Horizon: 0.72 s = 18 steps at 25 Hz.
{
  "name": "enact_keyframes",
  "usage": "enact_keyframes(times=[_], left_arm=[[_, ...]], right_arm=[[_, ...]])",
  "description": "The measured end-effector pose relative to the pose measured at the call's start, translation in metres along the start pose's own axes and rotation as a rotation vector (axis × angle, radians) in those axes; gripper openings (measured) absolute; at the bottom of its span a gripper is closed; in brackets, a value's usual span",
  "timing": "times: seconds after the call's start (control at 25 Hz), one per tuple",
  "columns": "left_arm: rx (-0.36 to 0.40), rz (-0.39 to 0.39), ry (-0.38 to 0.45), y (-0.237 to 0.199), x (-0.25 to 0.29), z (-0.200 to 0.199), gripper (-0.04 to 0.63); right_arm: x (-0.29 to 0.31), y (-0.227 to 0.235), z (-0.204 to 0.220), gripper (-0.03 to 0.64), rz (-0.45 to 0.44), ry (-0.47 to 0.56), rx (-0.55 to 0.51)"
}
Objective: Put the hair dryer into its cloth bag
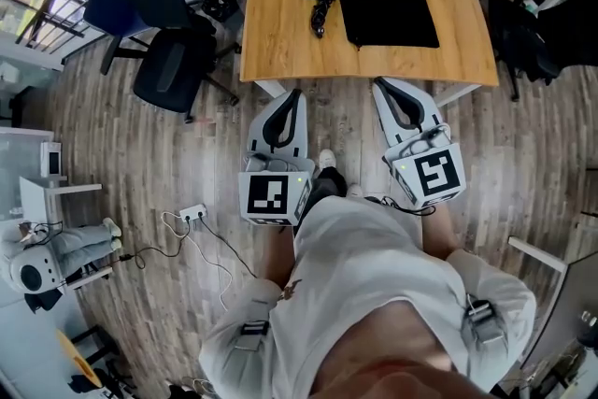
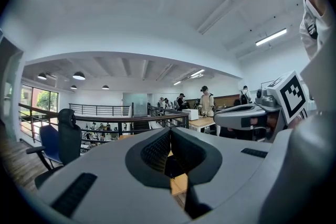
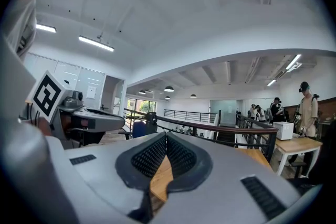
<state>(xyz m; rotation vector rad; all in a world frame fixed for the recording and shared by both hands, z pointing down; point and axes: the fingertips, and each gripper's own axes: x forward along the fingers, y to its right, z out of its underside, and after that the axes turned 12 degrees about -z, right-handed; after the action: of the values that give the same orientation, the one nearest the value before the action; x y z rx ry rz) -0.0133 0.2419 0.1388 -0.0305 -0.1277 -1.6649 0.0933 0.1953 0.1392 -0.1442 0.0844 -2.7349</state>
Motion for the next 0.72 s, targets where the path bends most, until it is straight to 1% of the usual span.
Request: enact_keyframes(times=[0.44, 0.72], left_arm=[[-0.006, 0.011, 0.011, -0.04, 0.058, -0.004, 0.02], [-0.01, 0.015, 0.007, -0.07, 0.084, -0.002, 0.019]], right_arm=[[0.061, 0.032, -0.002, 0.021, 0.016, -0.011, -0.002], [0.1, 0.04, -0.005, 0.021, 0.019, -0.015, -0.005]])
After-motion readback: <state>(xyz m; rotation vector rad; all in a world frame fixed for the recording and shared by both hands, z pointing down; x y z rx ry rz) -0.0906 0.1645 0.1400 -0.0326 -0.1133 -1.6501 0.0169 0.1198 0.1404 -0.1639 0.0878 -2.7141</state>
